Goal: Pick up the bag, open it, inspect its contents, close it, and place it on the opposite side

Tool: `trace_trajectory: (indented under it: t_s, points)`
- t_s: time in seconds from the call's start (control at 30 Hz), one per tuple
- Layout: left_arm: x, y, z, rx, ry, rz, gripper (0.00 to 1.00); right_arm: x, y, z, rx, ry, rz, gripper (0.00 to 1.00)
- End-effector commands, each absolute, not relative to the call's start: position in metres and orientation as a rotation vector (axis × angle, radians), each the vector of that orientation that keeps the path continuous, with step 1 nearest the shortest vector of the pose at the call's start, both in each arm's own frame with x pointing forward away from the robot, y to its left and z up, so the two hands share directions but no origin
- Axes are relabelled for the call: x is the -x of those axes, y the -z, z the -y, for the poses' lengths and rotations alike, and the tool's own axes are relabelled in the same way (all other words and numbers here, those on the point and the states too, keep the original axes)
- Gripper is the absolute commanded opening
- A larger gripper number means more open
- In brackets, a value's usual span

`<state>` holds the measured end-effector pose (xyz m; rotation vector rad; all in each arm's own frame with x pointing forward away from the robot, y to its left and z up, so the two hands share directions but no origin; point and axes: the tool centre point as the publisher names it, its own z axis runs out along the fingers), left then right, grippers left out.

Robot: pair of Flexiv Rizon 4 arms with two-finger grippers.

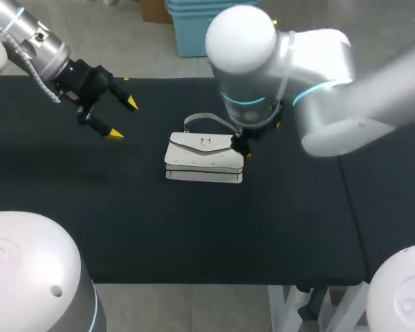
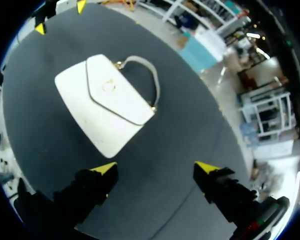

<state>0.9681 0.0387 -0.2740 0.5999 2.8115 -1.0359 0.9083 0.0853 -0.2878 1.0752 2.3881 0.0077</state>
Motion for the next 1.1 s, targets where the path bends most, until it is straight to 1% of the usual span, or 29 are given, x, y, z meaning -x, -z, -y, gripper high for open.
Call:
trace_trajectory:
  t_s: [0.03,0.17,0.5,0.87,1.1]
  points:
    - [-0.959,0.272,-0.034,-0.617,1.014,-2.778,1.00,-0.904,0.292,-0.085,-0.981,0.000,-2.164,1.00]
    - [-0.956,0.272,-0.025,-0.642,1.001,-2.751,1.00,-0.904,0.292,-0.085,-0.981,0.000,-2.164,1.00]
    - [-0.951,0.270,-0.018,-0.712,0.975,-2.705,1.00,-0.889,0.282,-0.113,-0.647,0.092,-2.038,1.00]
    - [-0.956,0.282,-0.007,-0.746,0.955,-2.620,1.00,-0.880,0.315,-0.134,-0.499,0.008,-1.865,1.00]
    - [-0.958,0.286,0.001,-0.791,0.959,-2.622,1.00,-0.881,0.328,-0.135,-0.402,-0.055,-1.816,1.00]
